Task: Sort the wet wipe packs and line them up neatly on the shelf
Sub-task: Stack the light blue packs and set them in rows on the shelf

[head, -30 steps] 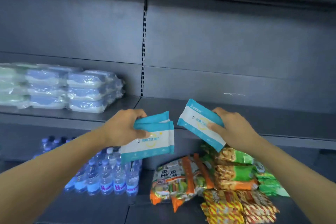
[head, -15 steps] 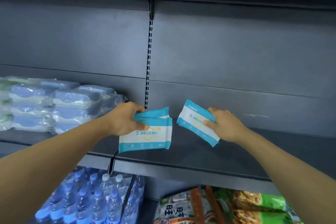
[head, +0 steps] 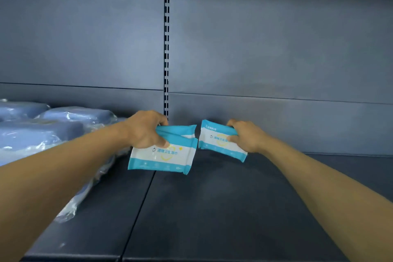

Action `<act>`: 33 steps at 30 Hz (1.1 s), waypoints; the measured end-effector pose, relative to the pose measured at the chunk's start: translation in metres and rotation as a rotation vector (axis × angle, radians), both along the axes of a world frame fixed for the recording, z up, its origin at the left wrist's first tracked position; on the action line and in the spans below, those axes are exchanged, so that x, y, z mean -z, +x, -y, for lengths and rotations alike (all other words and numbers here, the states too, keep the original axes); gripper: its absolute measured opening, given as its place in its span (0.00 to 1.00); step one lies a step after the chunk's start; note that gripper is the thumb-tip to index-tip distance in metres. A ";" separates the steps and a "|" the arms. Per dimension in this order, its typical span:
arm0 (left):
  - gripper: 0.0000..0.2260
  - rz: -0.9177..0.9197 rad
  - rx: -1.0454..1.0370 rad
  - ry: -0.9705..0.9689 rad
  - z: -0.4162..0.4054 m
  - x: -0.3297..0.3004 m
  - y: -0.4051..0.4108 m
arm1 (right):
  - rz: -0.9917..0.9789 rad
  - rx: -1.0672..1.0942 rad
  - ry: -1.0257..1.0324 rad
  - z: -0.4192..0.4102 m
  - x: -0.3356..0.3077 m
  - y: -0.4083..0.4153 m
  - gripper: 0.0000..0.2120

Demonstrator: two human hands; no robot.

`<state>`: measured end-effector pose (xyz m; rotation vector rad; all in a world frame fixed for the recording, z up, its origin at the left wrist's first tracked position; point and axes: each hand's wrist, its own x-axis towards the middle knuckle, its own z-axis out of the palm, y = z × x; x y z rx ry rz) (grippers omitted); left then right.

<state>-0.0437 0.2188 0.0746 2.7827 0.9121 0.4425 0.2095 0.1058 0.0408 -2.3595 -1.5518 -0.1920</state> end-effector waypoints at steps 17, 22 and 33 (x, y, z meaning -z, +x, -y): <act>0.08 -0.145 0.012 -0.193 -0.026 -0.018 0.006 | -0.014 -0.064 -0.022 -0.045 0.026 0.039 0.17; 0.08 -0.151 0.031 -0.166 -0.027 -0.017 0.021 | 0.013 -0.031 0.091 -0.060 0.029 0.040 0.11; 0.08 0.036 0.144 -0.346 -0.042 0.014 0.070 | 0.091 0.070 0.249 -0.063 0.035 0.045 0.10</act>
